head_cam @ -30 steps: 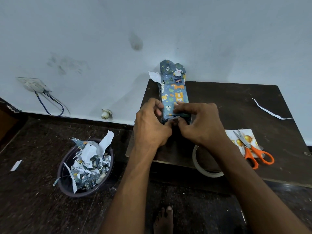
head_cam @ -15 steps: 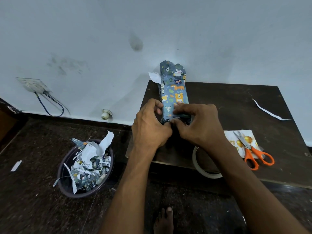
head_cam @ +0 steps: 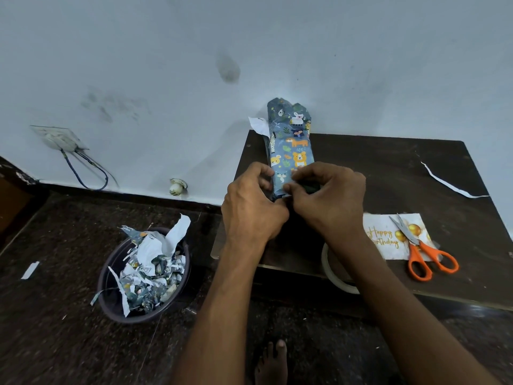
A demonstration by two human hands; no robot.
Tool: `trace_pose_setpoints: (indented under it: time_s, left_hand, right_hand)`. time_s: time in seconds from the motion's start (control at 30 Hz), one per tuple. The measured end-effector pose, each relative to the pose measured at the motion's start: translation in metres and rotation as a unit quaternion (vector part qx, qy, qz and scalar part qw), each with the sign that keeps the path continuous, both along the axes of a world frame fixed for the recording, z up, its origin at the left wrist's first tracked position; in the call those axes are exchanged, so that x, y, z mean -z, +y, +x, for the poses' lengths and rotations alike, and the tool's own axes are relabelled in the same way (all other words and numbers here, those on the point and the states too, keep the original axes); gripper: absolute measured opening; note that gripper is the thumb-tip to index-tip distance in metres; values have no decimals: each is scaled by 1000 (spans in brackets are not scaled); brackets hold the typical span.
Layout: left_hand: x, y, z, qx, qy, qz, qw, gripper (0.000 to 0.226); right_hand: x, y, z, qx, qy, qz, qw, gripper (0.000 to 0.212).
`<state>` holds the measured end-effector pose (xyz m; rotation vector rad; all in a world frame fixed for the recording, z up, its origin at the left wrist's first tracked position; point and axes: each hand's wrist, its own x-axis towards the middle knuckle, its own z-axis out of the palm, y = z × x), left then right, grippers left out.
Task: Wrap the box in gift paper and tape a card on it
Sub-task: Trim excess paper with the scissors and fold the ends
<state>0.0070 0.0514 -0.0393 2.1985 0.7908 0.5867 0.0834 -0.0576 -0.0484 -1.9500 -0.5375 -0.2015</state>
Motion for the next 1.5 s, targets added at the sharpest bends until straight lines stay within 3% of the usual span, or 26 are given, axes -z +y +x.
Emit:
trace_pose_setpoints:
  time_s: [0.27,0.47,0.53,0.67,0.73,0.83,0.93,1.13,1.3,1.43,1.5]
  left_hand:
    - [1,3,1,8,0,-25,1000,44]
    - [3,7,2,15,-10,-62,998,49]
    - [2,9,2,16,-10,-87,996,52]
    - [1,15,2,18,1,-152,988,47]
    - [0,18,3,15,0,-205,979,39]
    - [-4,17,6,6,-6,-290,957,32]
    - [-5,18,10,-14,-15,-312,950,26]
    - [-7,25,3,15,-16,-341,940,52]
    - [-6,25,0,20,13,-279,960,86]
    - [-3,29,0,-11,-4,-299,954,83]
    - [-4,33,0,-29,-18,-320,947,78]
  right_hand:
    - [-2,16,-9,97,73,67,990,33]
    - [-5,15,3,154,100,-7,983,65]
    - [-2,12,7,144,127,7,981,62]
    - [-2,4,19,117,220,55,967,26]
    - [-2,3,23,95,254,78,959,18]
    - [-2,4,21,71,265,73,959,19]
    - [-3,3,16,50,261,84,961,15]
    - [-6,7,4,-26,301,137,944,15]
    - [-6,10,4,-120,370,189,902,21]
    - [-12,10,5,-163,396,231,874,30]
    - [-12,7,5,-151,388,227,880,27]
